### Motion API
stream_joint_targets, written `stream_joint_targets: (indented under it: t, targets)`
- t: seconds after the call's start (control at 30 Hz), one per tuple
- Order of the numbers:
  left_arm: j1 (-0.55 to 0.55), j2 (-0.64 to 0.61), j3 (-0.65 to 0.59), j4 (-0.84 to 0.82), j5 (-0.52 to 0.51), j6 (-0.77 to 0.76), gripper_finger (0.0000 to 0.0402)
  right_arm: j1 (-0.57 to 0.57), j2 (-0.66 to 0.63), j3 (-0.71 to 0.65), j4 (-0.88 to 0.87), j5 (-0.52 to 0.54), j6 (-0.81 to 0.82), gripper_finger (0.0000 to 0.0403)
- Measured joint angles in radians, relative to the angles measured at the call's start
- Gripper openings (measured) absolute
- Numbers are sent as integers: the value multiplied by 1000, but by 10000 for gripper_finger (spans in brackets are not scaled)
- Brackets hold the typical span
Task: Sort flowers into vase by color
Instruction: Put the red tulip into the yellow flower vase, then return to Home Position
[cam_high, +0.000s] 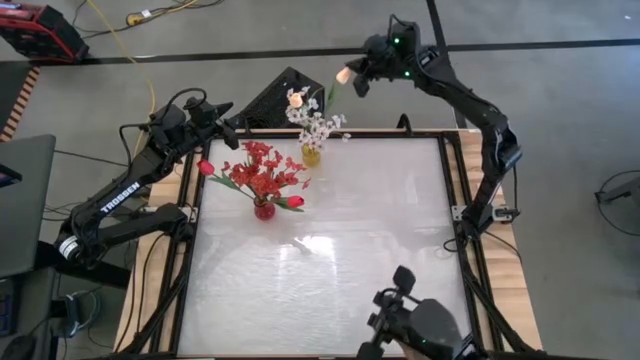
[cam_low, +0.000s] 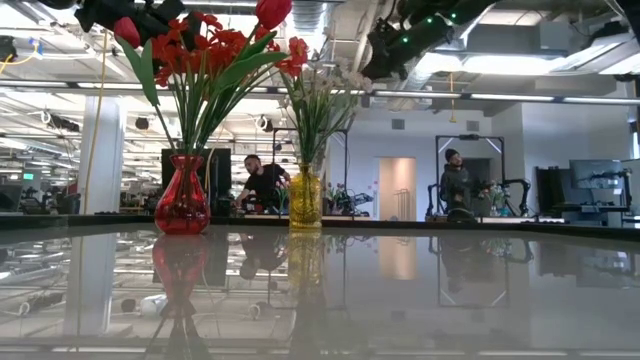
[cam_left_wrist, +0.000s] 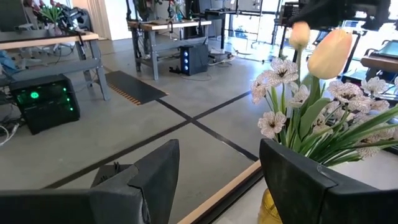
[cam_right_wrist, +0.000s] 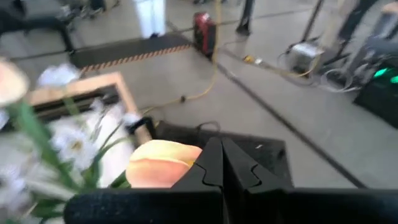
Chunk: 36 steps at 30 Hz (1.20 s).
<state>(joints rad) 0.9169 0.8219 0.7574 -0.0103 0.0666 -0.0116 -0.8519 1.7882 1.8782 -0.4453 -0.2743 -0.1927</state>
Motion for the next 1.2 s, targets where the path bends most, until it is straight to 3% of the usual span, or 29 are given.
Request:
stream_joint_targets:
  t: [0.43,0.63,0.8,0.9,1.03,1.2]
  targets:
    - [0,-3,0,0,-1,19,212,66,-12,0,-82,11,-78,19]
    - [0,-56,0,14,-3,76,212,50,-109,2,-58,97,-56,21]
    - [0,-109,0,38,3,80,212,66,-160,-1,-93,49,12,20]
    - [1,-142,0,74,90,56,212,96,-199,-1,-127,-37,45,20]
    - [-22,-156,0,185,291,-71,212,166,-238,0,-207,-49,55,20]
    - [-159,-130,0,297,497,-217,212,278,-280,-2,-298,-44,87,20]
